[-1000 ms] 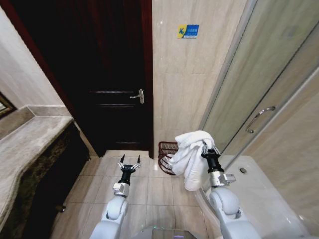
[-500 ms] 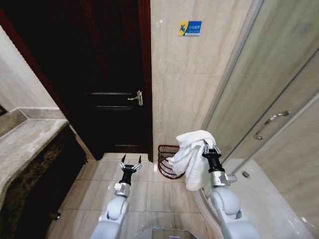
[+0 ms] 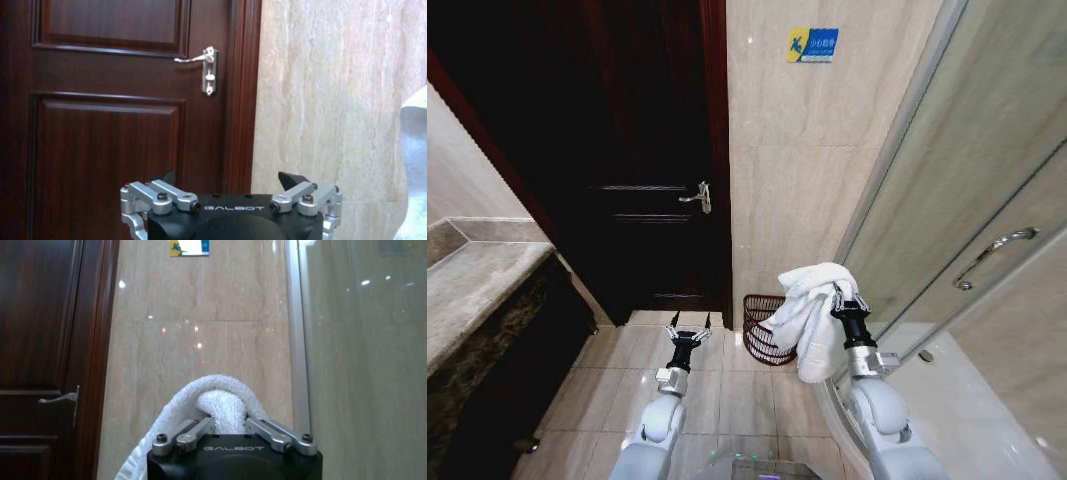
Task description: Discard the used towel into the hamper.
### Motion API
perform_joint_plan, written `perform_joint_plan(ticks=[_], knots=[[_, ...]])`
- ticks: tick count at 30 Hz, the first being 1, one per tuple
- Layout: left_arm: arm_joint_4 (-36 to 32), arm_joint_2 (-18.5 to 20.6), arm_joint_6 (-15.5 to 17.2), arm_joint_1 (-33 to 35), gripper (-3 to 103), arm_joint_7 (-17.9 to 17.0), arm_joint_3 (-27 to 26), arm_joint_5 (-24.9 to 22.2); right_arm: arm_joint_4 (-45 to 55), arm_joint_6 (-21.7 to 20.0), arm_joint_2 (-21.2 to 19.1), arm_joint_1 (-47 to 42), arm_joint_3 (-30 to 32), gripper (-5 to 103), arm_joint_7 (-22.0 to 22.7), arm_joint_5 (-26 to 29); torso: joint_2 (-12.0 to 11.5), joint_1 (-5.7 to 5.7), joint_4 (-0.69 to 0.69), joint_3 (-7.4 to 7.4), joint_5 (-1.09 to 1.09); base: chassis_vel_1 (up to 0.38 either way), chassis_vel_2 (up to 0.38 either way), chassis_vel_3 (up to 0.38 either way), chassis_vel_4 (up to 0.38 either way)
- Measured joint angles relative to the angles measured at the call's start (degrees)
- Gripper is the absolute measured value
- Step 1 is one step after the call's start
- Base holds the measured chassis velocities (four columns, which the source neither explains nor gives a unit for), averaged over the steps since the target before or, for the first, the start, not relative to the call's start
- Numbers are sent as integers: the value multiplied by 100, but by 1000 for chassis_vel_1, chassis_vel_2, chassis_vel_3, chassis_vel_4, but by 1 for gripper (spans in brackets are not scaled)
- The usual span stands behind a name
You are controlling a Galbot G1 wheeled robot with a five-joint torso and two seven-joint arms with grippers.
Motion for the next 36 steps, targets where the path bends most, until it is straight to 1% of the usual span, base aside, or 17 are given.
perform_joint_plan(ticks=[6, 7, 9, 10, 14, 15, 17, 18, 21, 26, 29, 31, 35, 36], knots=[[17, -42, 2, -2, 100, 1, 8, 44, -13, 40, -10, -10, 10, 8, 0, 1, -211, -94, 0, -112, 0, 0, 0, 0, 0], [17, -42, 2, -2, 100, 1, 8, 44, -13, 40, -10, -10, 10, 8, 0, 1, -211, -94, 0, -112, 0, 0, 0, 0, 0], [17, -44, 5, -3, 100, 1, 8, 51, -36, 41, -15, 11, 14, 8, 0, 14, -309, -136, 0, -164, 1, 0, 0, 0, 0], [17, -44, 5, -3, 100, 1, 8, 51, -36, 41, -15, 11, 14, 8, 0, 14, -309, -136, 0, -164, 1, 0, 0, 0, 0], [24, -48, 5, 1, 100, 1, 7, 65, -45, 36, -16, 35, 9, 8, 11, 19, -460, -204, 0, -250, 1, 0, 0, 0, 0], [24, -48, 5, 1, 100, 1, 7, 65, -45, 36, -16, 35, 9, 8, 11, 19, -460, -204, 0, -250, 1, 0, 0, 0, 0], [29, -63, 5, 13, 100, 0, 8, 75, -61, 37, -12, 37, -3, 8, 22, 21, -557, -250, 0, -303, 0, 0, 0, 0, 0], [29, -63, 5, 13, 100, 0, 8, 75, -61, 37, -12, 37, -3, 8, 22, 21, -557, -250, 0, -303, 0, 0, 0, 0, 0], [51, -66, 3, 20, 100, 0, 9, 88, -58, 37, -8, 37, -9, 8, 29, 25, -677, -302, 0, -371, 0, 0, 0, 0, 0], [63, -67, -1, 33, 100, 0, 9, 97, -49, 37, -16, 77, -18, 8, 29, 45, -784, -350, 0, -429, 0, 0, 0, 0, 0], [84, -66, -4, 55, 100, -3, 8, 116, -53, 20, -15, 232, -58, 8, 28, 94, -908, -407, 0, -497, 0, 0, 0, 0, 0], [87, -66, -5, 58, 100, -3, 8, 122, -54, 7, -14, 266, -65, 8, 28, 106, -929, -415, 0, -508, 0, 0, 0, 0, 0], [106, -67, -6, 79, 100, -14, 12, 193, -71, -151, -45, 671, -139, 8, 58, 211, -1091, -488, 0, -598, 0, 0, 0, 0, 0], [106, -67, -6, 79, 100, -14, 12, 193, -71, -151, -45, 671, -139, 8, 58, 211, -1091, -488, 0, -598, 0, 0, 0, 0, 0]])
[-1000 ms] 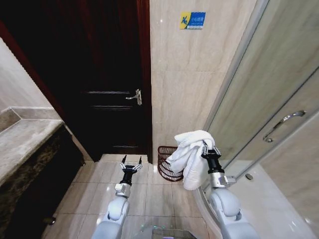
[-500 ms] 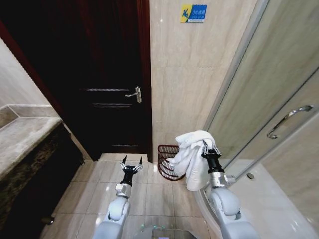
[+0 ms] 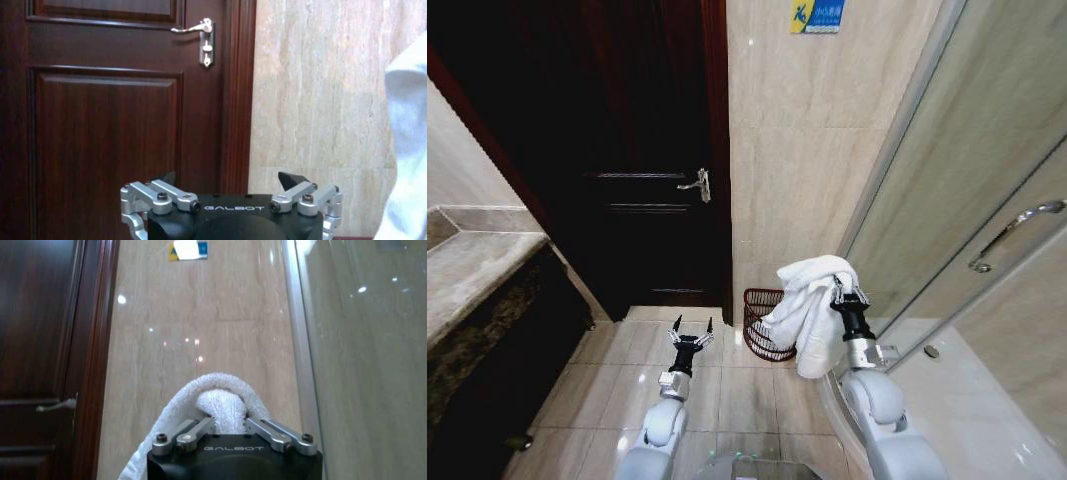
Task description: Discard the used towel into the hamper.
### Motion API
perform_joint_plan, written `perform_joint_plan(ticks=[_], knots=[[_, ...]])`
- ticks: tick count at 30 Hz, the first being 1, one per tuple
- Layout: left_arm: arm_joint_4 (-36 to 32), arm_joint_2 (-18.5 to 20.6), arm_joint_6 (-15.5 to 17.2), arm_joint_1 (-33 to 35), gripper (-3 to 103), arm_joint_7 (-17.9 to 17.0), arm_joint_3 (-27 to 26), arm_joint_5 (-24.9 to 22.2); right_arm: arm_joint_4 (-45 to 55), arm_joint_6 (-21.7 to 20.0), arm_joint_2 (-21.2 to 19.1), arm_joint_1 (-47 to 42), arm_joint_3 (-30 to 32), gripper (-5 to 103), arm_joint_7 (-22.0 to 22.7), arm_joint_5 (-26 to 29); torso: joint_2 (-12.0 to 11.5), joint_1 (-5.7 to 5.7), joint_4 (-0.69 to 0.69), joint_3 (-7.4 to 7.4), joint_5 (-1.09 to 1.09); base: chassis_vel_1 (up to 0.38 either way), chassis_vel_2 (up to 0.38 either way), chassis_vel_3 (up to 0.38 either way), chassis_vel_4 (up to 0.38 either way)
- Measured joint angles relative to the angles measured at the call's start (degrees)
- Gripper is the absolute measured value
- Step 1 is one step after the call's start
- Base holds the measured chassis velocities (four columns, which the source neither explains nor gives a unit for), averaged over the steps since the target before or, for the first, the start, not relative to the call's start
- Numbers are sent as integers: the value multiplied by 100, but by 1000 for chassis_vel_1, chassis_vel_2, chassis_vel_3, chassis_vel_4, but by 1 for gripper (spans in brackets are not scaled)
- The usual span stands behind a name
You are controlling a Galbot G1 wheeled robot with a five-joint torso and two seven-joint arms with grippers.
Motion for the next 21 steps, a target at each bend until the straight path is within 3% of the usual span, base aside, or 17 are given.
perform_joint_plan(ticks=[9, 21], knots=[[17, -34, -32, 126, 100, -23, -9, 85, -14, -411, -172, 891, -257, 8, 97, 312, -270, -121, 0, -150, 0, 0, 0, 0, 0], [18, -83, -56, 130, 100, -76, -22, 179, -461, -576, -318, 1581, -252, 8, 114, 589, -570, -254, 0, -314, 0, 0, 0, 0, 0]])
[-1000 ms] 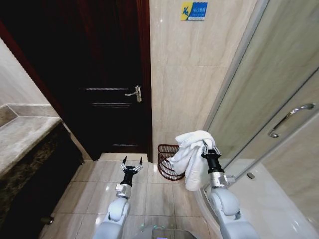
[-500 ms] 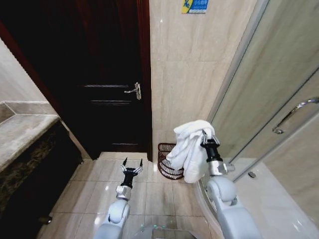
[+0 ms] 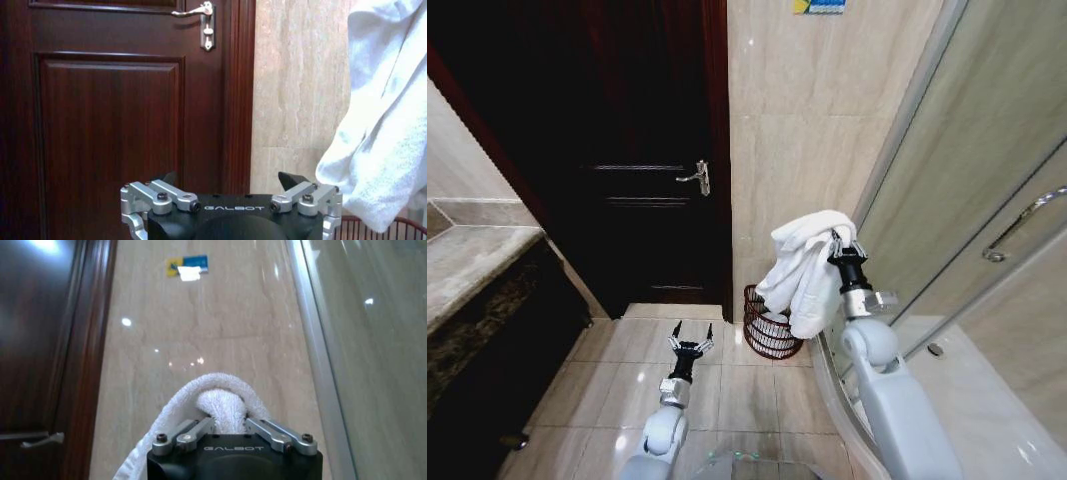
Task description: Discard the used towel into the hamper.
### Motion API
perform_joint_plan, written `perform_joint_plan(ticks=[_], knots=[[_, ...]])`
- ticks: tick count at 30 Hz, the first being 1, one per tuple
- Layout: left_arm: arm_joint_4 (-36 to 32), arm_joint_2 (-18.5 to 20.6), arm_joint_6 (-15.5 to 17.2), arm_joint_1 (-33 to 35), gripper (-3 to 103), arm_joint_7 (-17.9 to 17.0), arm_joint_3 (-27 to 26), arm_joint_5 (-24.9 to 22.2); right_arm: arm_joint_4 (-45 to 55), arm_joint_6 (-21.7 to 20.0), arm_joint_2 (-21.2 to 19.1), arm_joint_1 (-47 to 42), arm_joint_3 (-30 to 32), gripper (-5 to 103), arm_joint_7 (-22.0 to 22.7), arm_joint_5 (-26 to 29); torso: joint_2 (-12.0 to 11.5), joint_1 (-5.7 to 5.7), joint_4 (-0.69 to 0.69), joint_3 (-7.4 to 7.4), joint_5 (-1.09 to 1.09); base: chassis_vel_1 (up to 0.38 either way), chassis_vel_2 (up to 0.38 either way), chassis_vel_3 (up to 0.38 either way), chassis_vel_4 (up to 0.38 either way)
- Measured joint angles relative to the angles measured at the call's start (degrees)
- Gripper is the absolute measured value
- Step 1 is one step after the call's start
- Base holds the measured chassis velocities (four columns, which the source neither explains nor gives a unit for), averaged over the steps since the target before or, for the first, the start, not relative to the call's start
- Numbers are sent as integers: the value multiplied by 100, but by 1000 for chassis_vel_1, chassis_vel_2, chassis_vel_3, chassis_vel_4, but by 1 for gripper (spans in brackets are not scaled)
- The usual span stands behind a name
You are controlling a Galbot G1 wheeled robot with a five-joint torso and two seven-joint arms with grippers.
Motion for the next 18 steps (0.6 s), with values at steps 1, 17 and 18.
perform_joint_plan(ticks=[1, 17, 18], knots=[[-17, 1, 5, 0, 100, -1, 1, 4, -46, -11, -3, 23, 0, 8, 1, 17, -32, -14, 0, -18, 0, 0, 0, 0, 0], [-34, 102, -17, -26, 100, -4, 9, -67, -114, -233, -80, 341, -254, 8, 101, 135, -484, -218, -1, -266, -1, 0, 0, 0, 0], [-25, 103, -20, -27, 100, -3, 12, -68, -140, -248, -86, 387, -313, 8, 81, 189, -513, -231, -1, -283, -1, 0, 0, 0, 0]])
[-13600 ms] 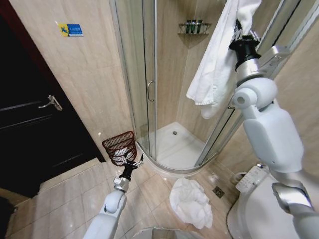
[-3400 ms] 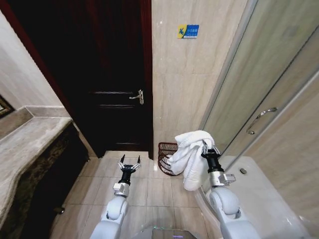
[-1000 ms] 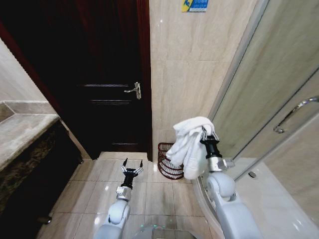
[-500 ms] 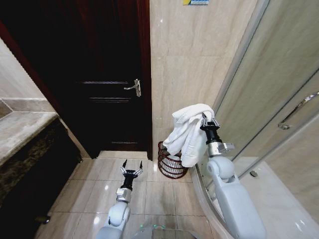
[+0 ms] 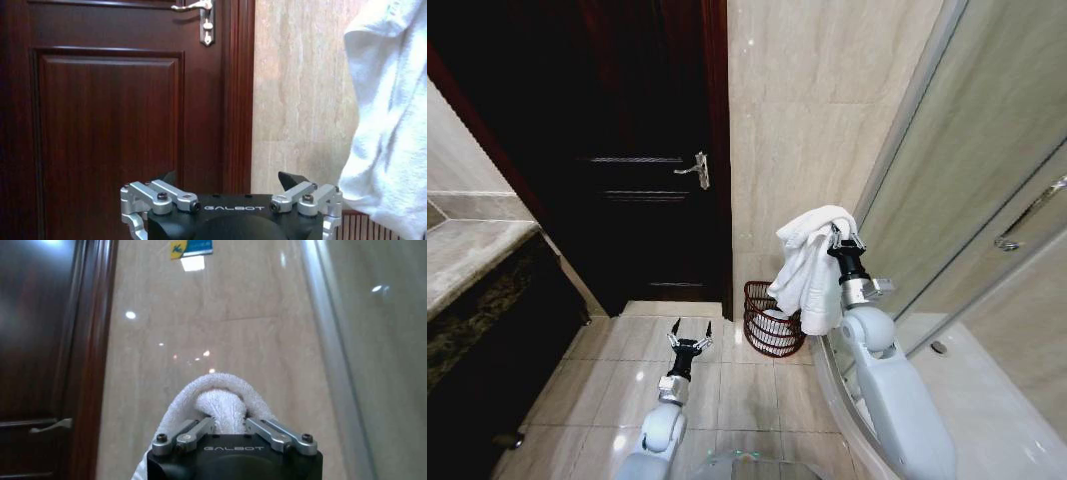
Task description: Discard the used towel into the hamper.
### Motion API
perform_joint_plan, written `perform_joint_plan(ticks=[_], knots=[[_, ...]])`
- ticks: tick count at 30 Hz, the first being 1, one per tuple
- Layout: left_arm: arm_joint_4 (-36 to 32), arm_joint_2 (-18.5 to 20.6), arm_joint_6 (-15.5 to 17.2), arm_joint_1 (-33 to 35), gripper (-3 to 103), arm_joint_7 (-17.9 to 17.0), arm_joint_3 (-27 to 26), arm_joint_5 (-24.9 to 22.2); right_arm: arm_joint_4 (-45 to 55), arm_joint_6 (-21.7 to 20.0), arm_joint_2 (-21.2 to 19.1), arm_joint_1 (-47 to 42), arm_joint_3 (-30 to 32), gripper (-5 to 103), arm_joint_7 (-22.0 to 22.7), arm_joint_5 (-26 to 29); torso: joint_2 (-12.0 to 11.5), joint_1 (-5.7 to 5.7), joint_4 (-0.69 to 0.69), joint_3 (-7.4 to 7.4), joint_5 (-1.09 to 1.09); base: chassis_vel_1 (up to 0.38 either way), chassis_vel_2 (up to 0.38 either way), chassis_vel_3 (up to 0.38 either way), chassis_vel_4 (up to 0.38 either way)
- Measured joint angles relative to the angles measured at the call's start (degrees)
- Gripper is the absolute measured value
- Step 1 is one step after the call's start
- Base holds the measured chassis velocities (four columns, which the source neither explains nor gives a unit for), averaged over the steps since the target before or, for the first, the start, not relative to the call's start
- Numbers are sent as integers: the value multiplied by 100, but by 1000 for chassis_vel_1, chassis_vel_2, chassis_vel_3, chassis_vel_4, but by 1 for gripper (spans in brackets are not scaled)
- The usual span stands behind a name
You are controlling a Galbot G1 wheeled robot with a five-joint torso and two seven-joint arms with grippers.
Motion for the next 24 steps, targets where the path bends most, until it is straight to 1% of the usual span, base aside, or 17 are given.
perform_joint_plan(ticks=[1, 4, 9, 11, 15, 16, 20, 24], knots=[[0, 0, 0, 0, 100, 0, 0, 0, 0, 0, 0, 0, 0, 8, 0, 0, 0, 0, 0, 0, 0, 0, 0, 0, 0], [10, 3, -12, 0, 100, 3, 2, -13, -163, -6, 17, 237, -171, 8, -97, 81, -119, -49, 1, -71, 0, 0, 0, 0, 0], [30, 45, -12, -37, 100, 13, 13, -25, -307, -39, 69, 464, -246, 8, -100, 89, -213, -92, 1, -122, 0, 0, 0, 0, 0], [27, 65, -9, -51, 100, 27, 10, -36, -540, -39, 108, 676, -270, 8, -105, 86, -298, -127, 1, -171, 0, 0, 0, 0, 0], [20, 76, -9, -36, 100, 30, 5, -46, -879, 15, 170, 889, -275, 8, -141, 75, -371, -159, 1, -213, 0, 0, 0, 0, 0], [20, 70, -14, -21, 100, 31, 4, -47, -1081, 65, 207, 1000, -252, 8, -174, 59, -420, -179, 2, -241, 1, 0, 0, 0, 0], [15, 53, -41, 7, 100, 31, 4, -46, -1314, 106, 224, 1151, -184, 8, -214, 58, -500, -214, 1, -285, 0, 0, 0, 0, 0], [-18, 46, -54, 28, 100, 31, 3, -35, -1626, 168, 224, 1290, -148, 8, -336, 191, -611, -266, 0, -345, 0, 0, 0, 0, 0]])
